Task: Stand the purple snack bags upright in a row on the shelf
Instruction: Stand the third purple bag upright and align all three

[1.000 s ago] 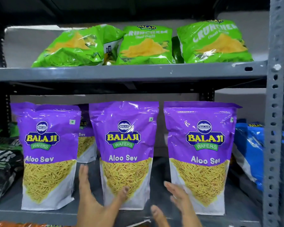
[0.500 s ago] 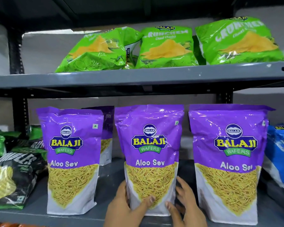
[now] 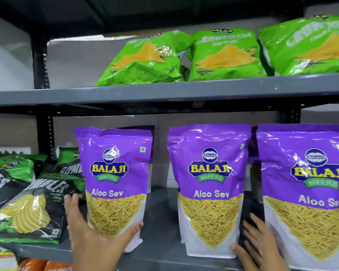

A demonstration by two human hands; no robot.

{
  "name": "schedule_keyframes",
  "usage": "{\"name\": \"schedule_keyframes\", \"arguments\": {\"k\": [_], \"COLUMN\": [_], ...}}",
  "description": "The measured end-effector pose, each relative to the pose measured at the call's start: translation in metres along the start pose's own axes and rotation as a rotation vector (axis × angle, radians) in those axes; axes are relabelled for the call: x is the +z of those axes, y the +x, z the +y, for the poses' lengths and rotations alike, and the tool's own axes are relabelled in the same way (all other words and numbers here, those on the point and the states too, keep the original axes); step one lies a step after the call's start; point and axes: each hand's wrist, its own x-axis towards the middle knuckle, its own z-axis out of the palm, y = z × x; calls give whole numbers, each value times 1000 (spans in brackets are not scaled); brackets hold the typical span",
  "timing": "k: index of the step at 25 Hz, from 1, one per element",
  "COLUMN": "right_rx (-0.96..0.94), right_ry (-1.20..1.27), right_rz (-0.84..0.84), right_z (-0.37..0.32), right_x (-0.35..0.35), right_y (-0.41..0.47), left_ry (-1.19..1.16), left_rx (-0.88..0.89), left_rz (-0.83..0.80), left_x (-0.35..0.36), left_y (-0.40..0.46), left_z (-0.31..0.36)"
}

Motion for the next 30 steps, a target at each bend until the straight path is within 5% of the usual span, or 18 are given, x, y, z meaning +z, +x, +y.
{"name": "schedule_keyframes", "arguments": {"k": [2,5,11,16,21,24,27,30], "right_rx": [45,32,13,-112,-523,-474,-179,-42], "right_ry": [15,-4,69,-191,-320,-507,-712,-774], "right_rz": [115,52,131,81,630,884,801,482], "right_z": [1,-6,-13,1,-8,-26,-20,-36], "right_x": [3,21,30,32,10,-33,-53,-24], "right_y": [-2,-12,-12,-15,-33,-26,-24,-73], "left_ry": [-15,33,66,131,194,211,273,205], "left_rx": [-144,-123,-167,-151,-145,-163,-144,-121], "left_rz": [-77,-178,-138,-53,-38,-28,-38,46], "left_x": [-4,0,11,13,12,18,9,-74], "left_y": [18,29,19,16,21,15,13,-4], "left_z": [-14,-18,-11,-10,-15,-7,-4,17]}}
